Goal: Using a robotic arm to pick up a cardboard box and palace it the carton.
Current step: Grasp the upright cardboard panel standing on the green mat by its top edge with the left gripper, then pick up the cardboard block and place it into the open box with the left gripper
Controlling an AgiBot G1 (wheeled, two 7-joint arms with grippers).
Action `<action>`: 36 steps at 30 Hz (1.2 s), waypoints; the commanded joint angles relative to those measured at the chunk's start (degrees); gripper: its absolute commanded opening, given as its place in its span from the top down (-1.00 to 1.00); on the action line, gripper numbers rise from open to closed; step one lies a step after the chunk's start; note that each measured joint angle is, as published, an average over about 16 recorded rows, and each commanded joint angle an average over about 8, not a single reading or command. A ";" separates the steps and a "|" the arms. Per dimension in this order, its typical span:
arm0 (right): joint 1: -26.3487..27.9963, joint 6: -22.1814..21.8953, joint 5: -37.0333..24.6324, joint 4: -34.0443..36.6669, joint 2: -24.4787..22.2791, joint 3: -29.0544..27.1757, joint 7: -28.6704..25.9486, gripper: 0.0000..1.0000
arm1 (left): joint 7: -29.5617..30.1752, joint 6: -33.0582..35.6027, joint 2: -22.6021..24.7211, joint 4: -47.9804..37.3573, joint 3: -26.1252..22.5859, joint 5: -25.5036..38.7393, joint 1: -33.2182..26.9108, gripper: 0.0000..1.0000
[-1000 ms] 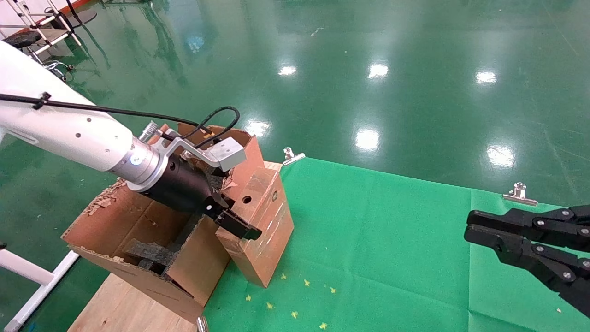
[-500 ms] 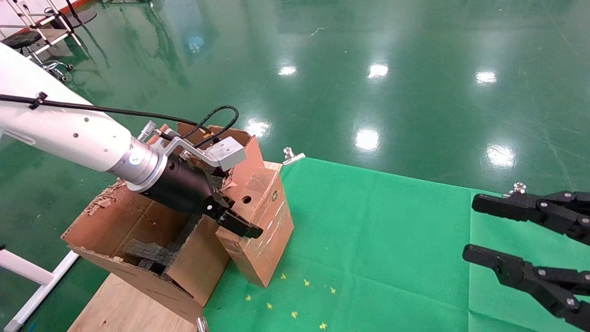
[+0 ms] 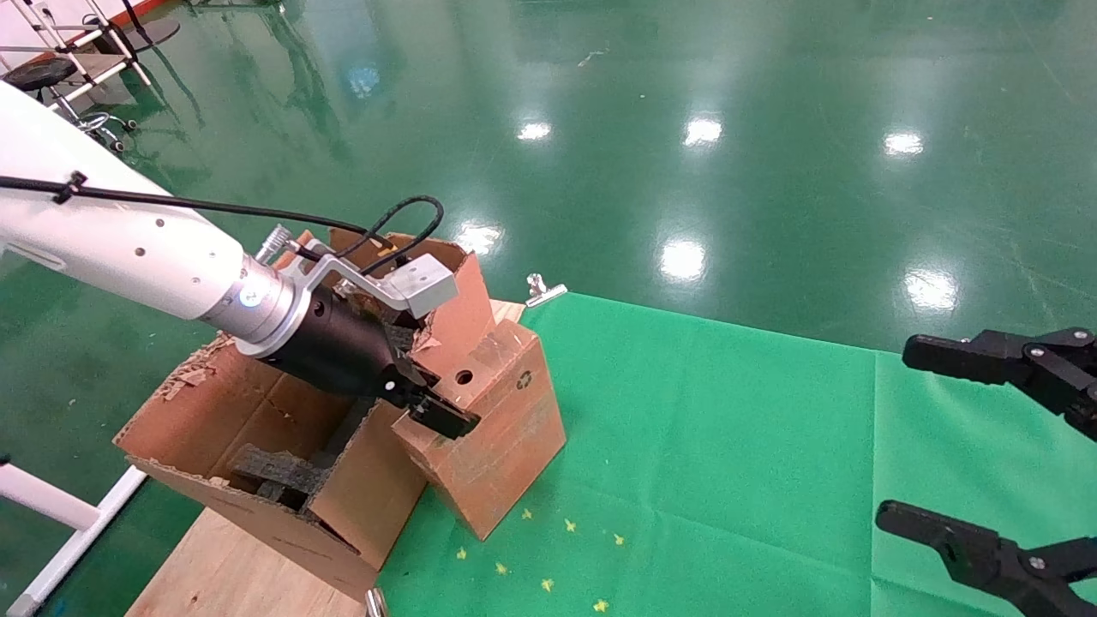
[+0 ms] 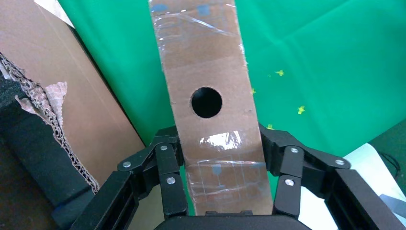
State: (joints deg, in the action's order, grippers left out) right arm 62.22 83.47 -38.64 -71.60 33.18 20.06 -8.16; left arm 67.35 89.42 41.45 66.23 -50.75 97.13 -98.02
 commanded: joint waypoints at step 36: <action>0.00 0.00 0.01 0.01 0.00 0.01 0.01 -1.00 | -10.68 -7.24 -19.56 -4.55 12.28 -0.52 -13.95 1.00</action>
State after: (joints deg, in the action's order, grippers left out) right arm 62.22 83.47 -38.64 -71.59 33.18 20.07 -8.16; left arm 56.57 81.71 22.27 61.86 -38.59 96.42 -111.49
